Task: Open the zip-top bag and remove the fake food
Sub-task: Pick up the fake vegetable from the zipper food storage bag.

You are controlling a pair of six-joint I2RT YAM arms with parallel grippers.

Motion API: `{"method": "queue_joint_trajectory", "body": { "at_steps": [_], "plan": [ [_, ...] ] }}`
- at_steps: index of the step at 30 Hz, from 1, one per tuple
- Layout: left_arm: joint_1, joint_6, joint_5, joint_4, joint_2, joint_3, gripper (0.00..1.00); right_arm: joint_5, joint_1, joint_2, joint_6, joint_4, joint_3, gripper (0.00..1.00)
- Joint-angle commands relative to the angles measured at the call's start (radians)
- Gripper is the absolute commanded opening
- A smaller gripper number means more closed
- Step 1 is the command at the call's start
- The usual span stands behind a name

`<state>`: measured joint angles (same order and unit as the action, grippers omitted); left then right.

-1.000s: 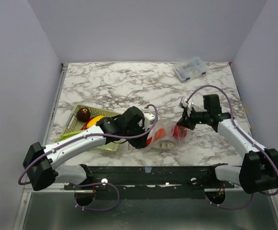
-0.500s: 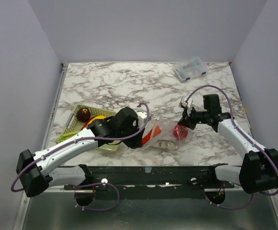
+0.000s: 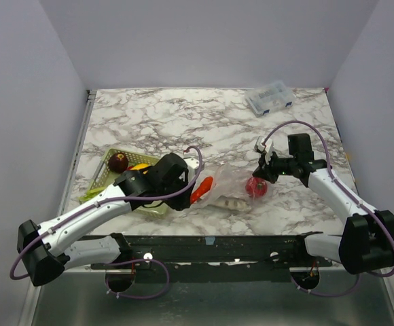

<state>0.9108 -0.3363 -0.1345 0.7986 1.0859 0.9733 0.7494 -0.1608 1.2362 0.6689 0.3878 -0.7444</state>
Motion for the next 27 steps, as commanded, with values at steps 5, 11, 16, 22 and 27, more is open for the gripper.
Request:
{"method": "queue_joint_trajectory", "body": {
  "at_steps": [5,11,16,22,27],
  "plan": [
    [-0.01,0.061,0.1,0.072,-0.081,0.018,0.0,-0.035,-0.002,0.011,-0.01,-0.024,-0.004,0.0],
    [-0.02,0.07,0.175,0.084,-0.118,-0.001,0.0,-0.04,-0.002,0.013,-0.01,-0.025,-0.004,0.0],
    [-0.039,0.073,0.231,0.088,-0.152,-0.01,0.0,-0.041,-0.002,0.019,-0.009,-0.024,-0.004,0.0],
    [-0.06,0.089,0.317,0.087,-0.207,-0.023,0.0,-0.044,0.0,0.021,-0.008,-0.024,-0.005,0.0],
    [-0.095,0.092,0.34,0.068,-0.259,-0.043,0.0,-0.044,-0.001,0.024,-0.008,-0.024,-0.006,0.0]
  ]
}}
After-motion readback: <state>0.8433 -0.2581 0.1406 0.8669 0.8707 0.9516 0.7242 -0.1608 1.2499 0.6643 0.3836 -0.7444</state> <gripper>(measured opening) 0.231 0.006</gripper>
